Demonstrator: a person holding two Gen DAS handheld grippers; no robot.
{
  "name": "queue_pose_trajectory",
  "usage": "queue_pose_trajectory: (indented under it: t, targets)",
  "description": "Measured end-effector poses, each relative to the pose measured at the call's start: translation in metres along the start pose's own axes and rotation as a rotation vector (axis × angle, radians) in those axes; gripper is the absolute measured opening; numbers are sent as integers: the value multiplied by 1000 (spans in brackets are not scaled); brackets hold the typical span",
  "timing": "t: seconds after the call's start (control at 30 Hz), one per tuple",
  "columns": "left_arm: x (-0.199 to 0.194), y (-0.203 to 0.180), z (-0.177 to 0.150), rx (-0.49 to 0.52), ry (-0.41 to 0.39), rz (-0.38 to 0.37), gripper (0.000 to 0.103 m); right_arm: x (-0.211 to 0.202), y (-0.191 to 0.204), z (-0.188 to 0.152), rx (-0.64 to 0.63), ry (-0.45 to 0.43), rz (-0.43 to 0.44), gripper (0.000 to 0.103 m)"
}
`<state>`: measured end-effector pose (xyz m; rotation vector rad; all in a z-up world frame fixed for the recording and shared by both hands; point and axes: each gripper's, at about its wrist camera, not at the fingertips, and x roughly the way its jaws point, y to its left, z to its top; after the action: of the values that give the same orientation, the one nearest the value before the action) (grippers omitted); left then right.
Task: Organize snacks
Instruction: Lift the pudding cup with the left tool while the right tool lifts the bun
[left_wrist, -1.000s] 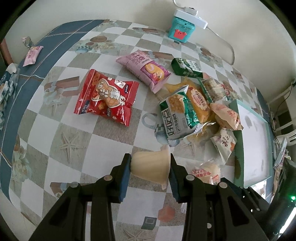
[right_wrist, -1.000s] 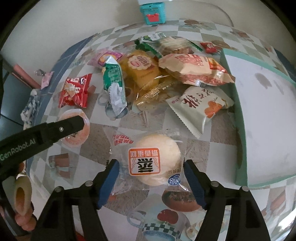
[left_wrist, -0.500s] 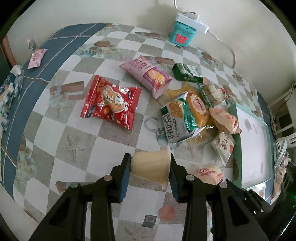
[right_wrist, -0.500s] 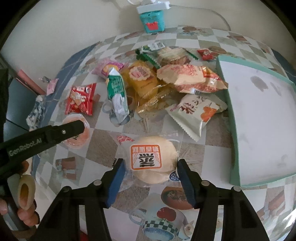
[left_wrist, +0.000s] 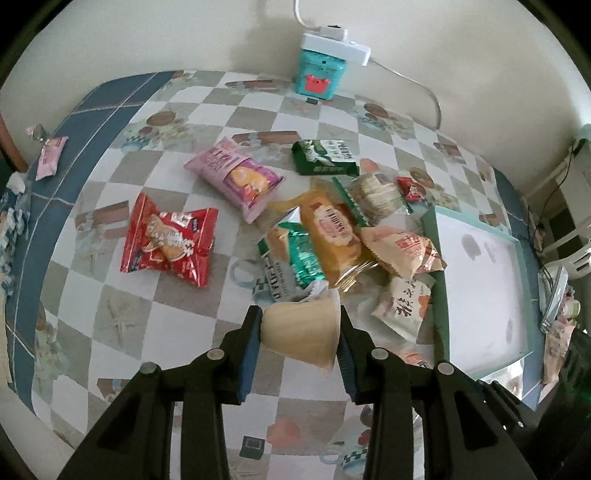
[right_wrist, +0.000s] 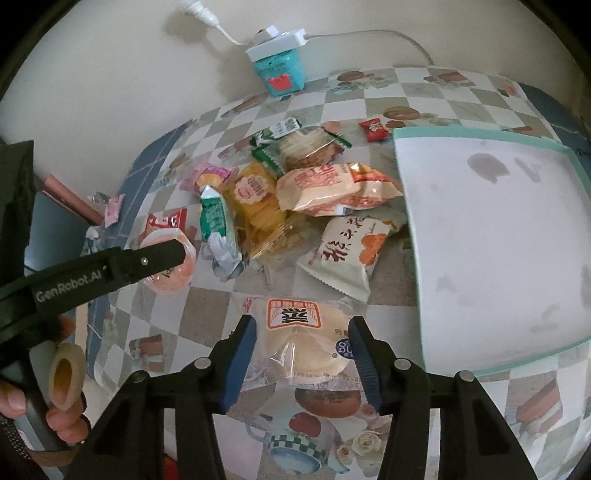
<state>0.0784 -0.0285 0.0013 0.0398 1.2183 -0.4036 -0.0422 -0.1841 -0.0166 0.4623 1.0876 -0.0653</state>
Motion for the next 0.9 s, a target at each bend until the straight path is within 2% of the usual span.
queue_pose_trajectory:
  t: [0.37,0.4,0.43,0.6,0.7,0.83,0.9]
  targets:
    - [-6,-36,12,57,-8,-6,40,-36,-34,16,46,-80,16,55]
    - [-7,-44,15,71,-12,-11,40,-39,-38,19,53,-85,19,52]
    - [-7,-49,17,80,-11,-16,40,-43,-44,22,60,-93,15,44]
    - [-3,-81,23,127,-3,-41,40,-59,-77,32,96,-117,-37,44]
    - [2,-91,21,130,2,-56,40,-58,-85,29,93,-102,-40,43]
    - [11,-87,16,80,22,-53,40,-38,-67,16,27,-36,9,44]
    - [14,-77,12,40,35,-48,40,-28,-54,9,-18,-7,25,50]
